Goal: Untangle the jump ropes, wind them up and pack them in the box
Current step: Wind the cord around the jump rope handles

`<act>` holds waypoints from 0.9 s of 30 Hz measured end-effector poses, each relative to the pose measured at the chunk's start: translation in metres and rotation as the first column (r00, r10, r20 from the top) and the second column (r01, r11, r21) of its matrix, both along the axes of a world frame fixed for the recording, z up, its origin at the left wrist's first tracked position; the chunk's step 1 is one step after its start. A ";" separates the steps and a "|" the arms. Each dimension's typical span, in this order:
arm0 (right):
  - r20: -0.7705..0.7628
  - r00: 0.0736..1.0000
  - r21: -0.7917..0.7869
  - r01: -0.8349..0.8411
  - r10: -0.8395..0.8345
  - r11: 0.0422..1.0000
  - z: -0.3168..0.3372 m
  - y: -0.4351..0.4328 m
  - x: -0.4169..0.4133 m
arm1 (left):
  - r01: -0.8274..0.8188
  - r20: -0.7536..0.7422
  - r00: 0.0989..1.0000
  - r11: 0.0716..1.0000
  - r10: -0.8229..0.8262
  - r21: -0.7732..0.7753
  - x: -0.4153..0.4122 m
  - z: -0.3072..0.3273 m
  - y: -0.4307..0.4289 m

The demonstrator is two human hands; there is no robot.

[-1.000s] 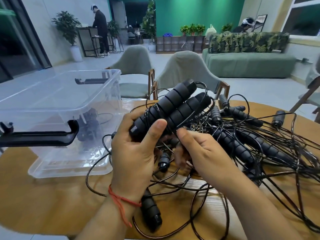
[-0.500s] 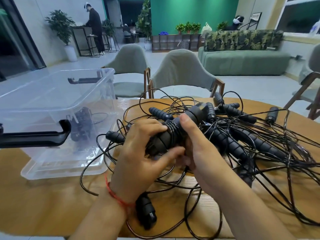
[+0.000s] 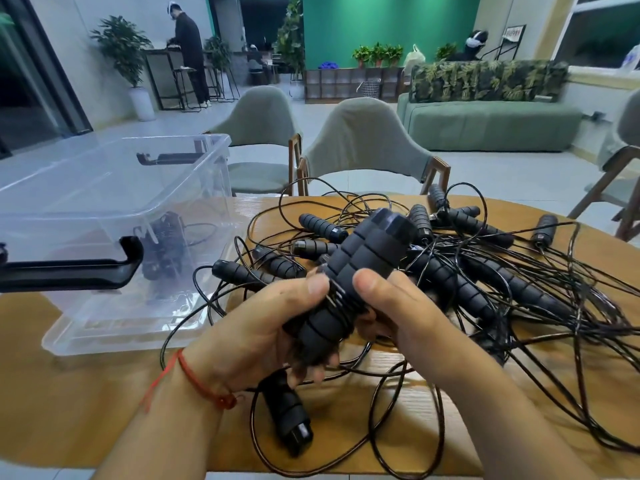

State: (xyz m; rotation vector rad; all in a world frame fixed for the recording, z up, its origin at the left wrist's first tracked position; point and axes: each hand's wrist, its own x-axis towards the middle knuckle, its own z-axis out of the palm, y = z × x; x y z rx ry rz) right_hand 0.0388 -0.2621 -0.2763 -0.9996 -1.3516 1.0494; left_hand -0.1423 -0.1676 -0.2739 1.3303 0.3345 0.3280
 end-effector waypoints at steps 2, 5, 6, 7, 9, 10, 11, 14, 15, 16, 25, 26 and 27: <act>0.056 0.998 -0.047 -0.031 0.033 0.998 -0.003 -0.001 0.007 | 0.111 -0.011 0.994 0.993 -0.111 0.034 -0.004 -0.003 0.004; 0.131 0.990 -0.072 -0.045 0.055 0.996 0.000 -0.002 0.012 | 0.144 -0.087 0.987 0.984 -0.136 0.104 -0.005 -0.001 0.005; 0.154 0.987 -0.061 -0.027 0.036 0.998 0.002 -0.003 0.013 | 0.104 -0.096 0.991 0.984 -0.090 0.146 -0.005 0.001 0.004; 0.171 0.985 -0.047 0.003 0.005 0.999 0.005 -0.003 0.014 | 0.038 -0.087 0.996 0.977 -0.020 0.208 -0.006 0.003 0.004; 0.228 0.972 -0.003 0.060 -0.057 0.998 0.011 -0.003 0.014 | -0.141 -0.031 0.986 0.920 0.163 0.365 -0.005 0.009 0.002; 0.259 0.959 0.016 0.112 -0.112 0.994 0.011 -0.002 0.015 | -0.227 0.007 0.968 0.868 0.249 0.442 -0.005 0.010 0.001; 0.296 0.939 0.036 0.171 -0.174 0.985 0.013 -0.001 0.013 | -0.299 0.047 0.946 0.805 0.322 0.513 -0.003 0.010 0.000; 0.415 0.859 0.077 0.294 -0.298 0.953 0.012 0.002 0.009 | -0.456 0.168 0.867 0.614 0.469 0.644 0.002 0.005 -0.004; 0.443 0.836 0.093 0.317 -0.324 0.944 0.011 0.002 0.008 | -0.496 0.206 0.843 0.569 0.497 0.656 0.004 0.004 -0.006; 0.453 0.821 0.109 0.336 -0.348 0.936 0.011 0.002 0.008 | -0.530 0.244 0.822 0.533 0.515 0.659 0.005 0.004 -0.008; 0.569 0.717 0.130 0.405 -0.403 0.905 0.005 0.000 0.011 | -0.632 0.283 0.671 0.329 0.685 0.701 0.006 -0.002 0.004; 0.568 0.719 0.125 0.405 -0.400 0.906 0.004 0.001 0.007 | -0.614 0.287 0.664 0.284 0.690 0.737 0.007 -0.005 0.005; 0.553 0.732 0.118 0.405 -0.398 0.907 0.003 0.002 0.003 | -0.590 0.292 0.660 0.237 0.692 0.772 0.007 -0.007 0.006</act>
